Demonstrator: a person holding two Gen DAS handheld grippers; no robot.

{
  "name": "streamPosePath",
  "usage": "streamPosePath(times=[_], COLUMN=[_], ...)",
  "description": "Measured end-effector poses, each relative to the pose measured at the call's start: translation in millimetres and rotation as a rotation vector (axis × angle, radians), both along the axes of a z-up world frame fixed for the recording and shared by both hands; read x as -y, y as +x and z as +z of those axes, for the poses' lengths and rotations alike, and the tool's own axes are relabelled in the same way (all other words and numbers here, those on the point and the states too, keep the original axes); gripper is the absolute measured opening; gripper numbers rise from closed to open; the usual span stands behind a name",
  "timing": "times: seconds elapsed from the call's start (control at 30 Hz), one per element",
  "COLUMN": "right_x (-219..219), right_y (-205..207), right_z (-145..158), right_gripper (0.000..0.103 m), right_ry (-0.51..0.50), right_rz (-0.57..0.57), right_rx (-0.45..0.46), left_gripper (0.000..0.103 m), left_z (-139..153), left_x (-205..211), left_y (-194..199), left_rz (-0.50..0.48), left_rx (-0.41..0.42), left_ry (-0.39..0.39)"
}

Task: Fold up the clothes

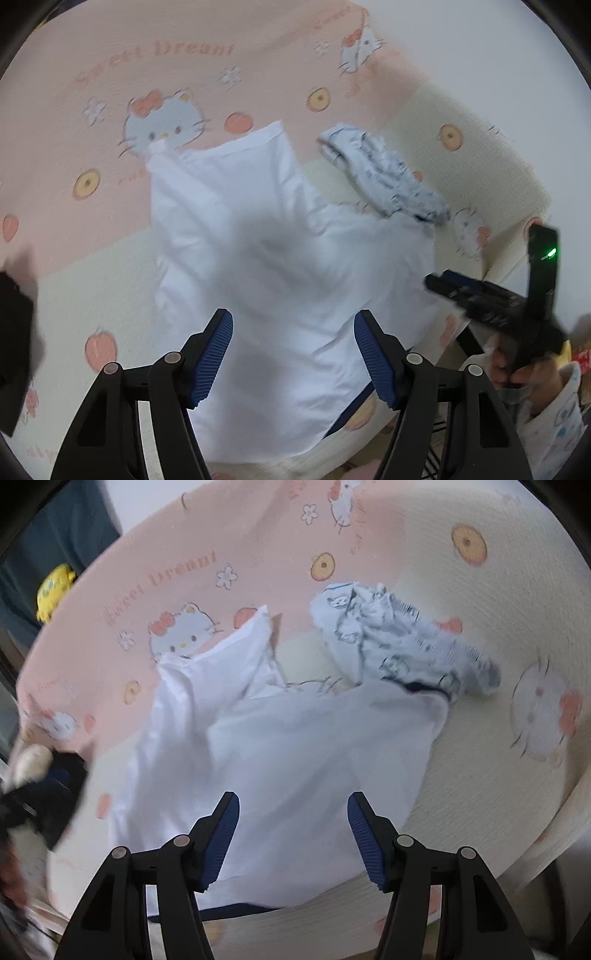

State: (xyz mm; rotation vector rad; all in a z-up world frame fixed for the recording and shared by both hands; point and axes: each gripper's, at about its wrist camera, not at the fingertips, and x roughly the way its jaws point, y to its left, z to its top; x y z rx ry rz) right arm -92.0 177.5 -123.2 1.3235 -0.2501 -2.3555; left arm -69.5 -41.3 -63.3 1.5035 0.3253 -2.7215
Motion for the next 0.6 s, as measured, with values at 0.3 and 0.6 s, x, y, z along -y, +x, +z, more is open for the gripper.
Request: streamPosePath(times=[0.3,0.6], right_x=[24.6,66.3], right_y=[32.1,62.8], right_z=[12.5,11.8], right_gripper=[0.061,0.061], right_ry=[-0.036,-0.079], right_rz=[0.001,0.052], right_rx=[0.04,0.075], left_gripper=[0.066,0.066], left_z=[-28.8,-53.2], left_x=[45.6,81.8], left_y=[49.8,82.5], left_rz=[0.073,0.171], left_rx=[-0.021,-0.006], left_ry=[0.047,0.111])
